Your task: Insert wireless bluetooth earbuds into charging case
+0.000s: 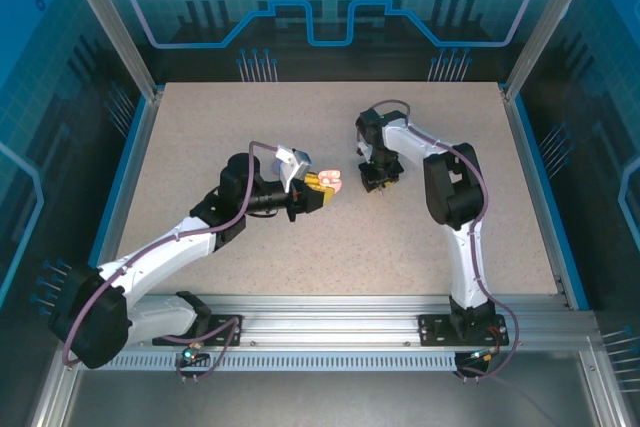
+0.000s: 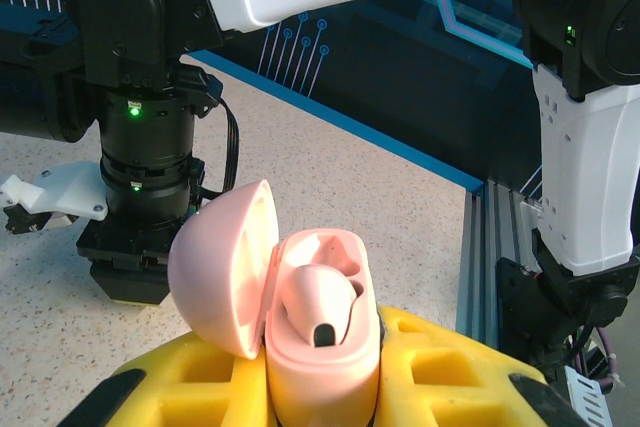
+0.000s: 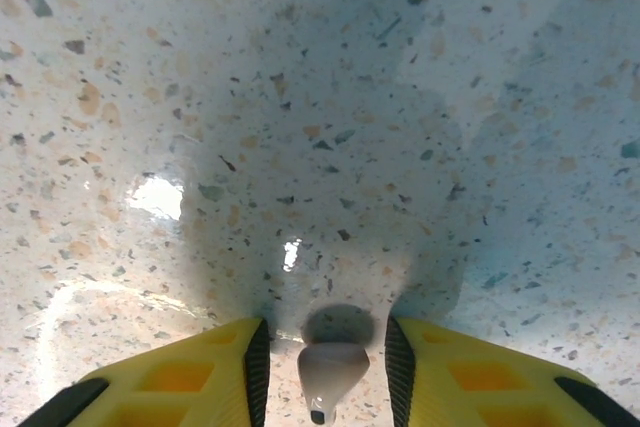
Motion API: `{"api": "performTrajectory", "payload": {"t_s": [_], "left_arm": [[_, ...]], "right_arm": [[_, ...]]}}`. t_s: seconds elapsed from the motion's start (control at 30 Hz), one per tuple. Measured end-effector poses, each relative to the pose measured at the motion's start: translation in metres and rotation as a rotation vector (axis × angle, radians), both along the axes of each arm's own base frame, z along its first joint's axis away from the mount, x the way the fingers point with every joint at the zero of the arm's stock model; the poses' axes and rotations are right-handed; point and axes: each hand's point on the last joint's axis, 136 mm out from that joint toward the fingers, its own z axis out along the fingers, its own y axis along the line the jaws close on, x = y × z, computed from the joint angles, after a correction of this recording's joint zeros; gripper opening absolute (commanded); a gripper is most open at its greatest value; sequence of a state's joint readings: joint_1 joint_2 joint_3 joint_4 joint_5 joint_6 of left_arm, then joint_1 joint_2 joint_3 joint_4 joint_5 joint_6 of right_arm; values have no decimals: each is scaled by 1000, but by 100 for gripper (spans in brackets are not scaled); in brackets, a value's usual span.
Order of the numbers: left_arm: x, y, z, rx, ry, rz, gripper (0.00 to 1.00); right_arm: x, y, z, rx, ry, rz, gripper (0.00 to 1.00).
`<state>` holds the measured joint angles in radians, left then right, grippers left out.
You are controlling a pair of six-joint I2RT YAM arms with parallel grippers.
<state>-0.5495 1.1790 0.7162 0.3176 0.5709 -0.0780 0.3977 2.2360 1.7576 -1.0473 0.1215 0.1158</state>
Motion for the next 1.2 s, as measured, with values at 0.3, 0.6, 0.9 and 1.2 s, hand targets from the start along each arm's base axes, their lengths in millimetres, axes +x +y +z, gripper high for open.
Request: {"api": "performTrajectory", "payload": {"t_s": [0.3, 0.6, 0.9, 1.2], "left_arm": [[0, 0, -1, 3, 4, 3, 7], [2, 1, -2, 5, 5, 10, 7], [2, 2, -2, 5, 5, 10, 7], [2, 2, -2, 6, 6, 10, 7]], "right_arm": [[-1, 2, 0, -10, 5, -4, 32], [-2, 3, -1, -7, 9, -17, 27], [-2, -3, 0, 33, 0, -87, 24], [6, -40, 4, 82, -28, -261, 27]]}}
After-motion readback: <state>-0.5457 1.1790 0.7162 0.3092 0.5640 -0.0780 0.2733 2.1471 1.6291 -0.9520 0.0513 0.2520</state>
